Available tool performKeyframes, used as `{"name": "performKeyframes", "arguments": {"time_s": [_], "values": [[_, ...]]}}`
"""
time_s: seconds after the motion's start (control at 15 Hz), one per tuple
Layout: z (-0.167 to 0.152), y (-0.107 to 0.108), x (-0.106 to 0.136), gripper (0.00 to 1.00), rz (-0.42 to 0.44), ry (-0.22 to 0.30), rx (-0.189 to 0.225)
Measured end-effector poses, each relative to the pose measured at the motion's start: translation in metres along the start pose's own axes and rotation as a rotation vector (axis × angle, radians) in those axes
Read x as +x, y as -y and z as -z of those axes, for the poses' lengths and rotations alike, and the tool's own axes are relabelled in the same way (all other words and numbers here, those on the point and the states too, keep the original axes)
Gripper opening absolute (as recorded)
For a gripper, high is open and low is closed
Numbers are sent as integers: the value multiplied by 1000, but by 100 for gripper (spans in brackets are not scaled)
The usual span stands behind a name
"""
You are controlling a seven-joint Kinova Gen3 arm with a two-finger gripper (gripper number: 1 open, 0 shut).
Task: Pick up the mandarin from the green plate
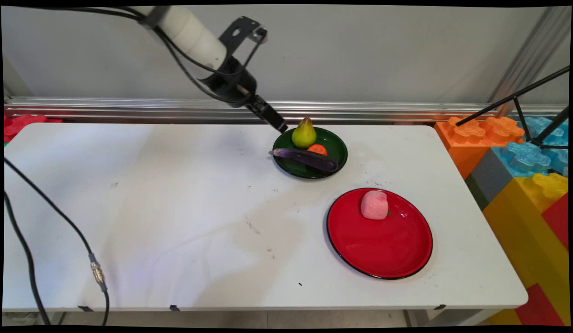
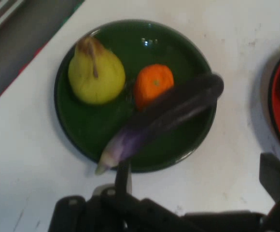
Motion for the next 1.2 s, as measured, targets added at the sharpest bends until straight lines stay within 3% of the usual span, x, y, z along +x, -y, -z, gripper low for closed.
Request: {"name": "performKeyframes", "arguments": {"time_s": [0.53,1.2], "values": [[-43,-7,16,100,32,-27,-6],[-87,-7,12,100,37,-41,-3]]}}
